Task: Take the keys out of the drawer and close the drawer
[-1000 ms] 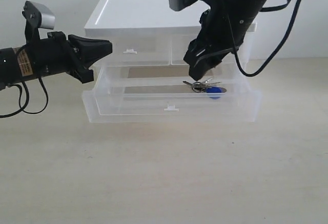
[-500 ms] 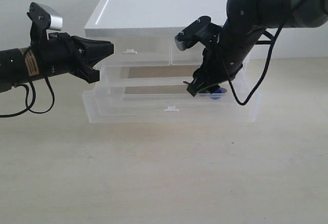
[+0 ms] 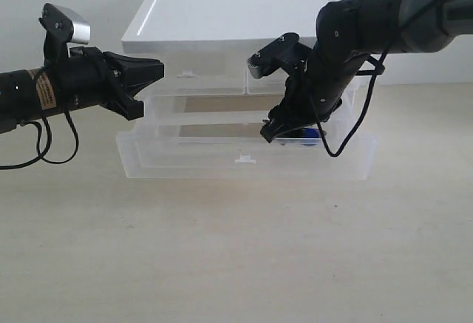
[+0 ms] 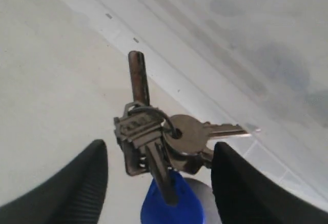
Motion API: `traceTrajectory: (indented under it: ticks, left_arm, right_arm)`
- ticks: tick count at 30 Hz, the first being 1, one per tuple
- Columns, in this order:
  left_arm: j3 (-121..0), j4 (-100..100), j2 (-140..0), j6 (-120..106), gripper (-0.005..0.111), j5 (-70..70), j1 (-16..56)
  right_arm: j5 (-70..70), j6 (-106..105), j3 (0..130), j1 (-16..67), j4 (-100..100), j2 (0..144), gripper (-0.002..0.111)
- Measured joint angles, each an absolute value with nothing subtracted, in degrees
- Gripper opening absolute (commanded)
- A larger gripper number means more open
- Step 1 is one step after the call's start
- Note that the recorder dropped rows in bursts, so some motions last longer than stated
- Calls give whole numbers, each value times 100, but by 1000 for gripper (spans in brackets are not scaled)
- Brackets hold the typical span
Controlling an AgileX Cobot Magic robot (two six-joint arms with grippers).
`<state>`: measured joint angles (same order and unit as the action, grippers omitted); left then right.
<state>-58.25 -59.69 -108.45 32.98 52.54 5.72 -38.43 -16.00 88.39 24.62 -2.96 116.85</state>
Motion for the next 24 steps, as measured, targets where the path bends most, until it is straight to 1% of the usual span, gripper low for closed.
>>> traceTrajectory:
  ticks: [2,3,4,16,23,24]
  left_arm:
    - [-5825,-5969,-10845,3298,4,5254,572]
    - [-5825,-5969,-10845,3298,4,5254,572]
    - [-5825,-5969,-10845,3298,4,5254,572]
    - [-5825,-5969,-10845,3308,4,5254,572]
    - [-5825,-5969,-10845,3308,4,5254,572]
    - [-5825,-5969,-10845,3308,4,5254,572]
  right_arm:
    - [-3867,-1600,8849,2462,-285,11709,17]
    - [-3880,-1628,8858,2462,-297,11707,6]
    - [-3880,-1677,8870,2462,-318,11707,0]
    - [-4157,-1815,8861,2465,-447,11417,0]
    - [-4364,-1839,8833,2465,-412,10464,0]
    - [-4468,-1929,8833,2465,-322,10393,2]
